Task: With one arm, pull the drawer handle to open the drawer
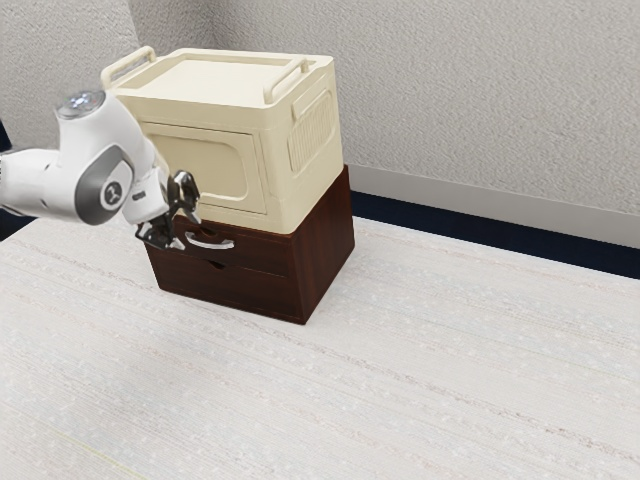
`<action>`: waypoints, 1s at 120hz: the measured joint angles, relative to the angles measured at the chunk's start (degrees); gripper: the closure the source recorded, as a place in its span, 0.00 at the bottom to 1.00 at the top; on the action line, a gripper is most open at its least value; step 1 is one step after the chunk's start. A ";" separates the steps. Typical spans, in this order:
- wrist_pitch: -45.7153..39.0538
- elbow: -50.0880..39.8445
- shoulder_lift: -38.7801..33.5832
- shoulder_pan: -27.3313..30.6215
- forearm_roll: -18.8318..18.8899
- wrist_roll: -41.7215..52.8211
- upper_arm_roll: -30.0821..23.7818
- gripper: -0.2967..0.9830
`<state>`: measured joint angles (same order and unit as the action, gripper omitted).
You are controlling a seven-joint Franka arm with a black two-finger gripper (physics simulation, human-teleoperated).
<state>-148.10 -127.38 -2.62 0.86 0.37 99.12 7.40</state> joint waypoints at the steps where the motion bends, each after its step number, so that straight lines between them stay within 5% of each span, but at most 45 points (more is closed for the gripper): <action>1: -0.09 0.00 0.08 0.02 -0.05 0.20 0.00 0.51; 52: -2.44 0.07 4.25 -0.24 -2.61 7.48 -0.10 0.52; 78: -3.19 0.02 5.00 -0.26 -9.11 11.42 -0.10 0.53; 120: -4.45 0.44 6.85 -0.33 -11.10 16.04 -0.10 0.53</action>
<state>-152.54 -126.94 4.22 0.53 -10.73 115.16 7.30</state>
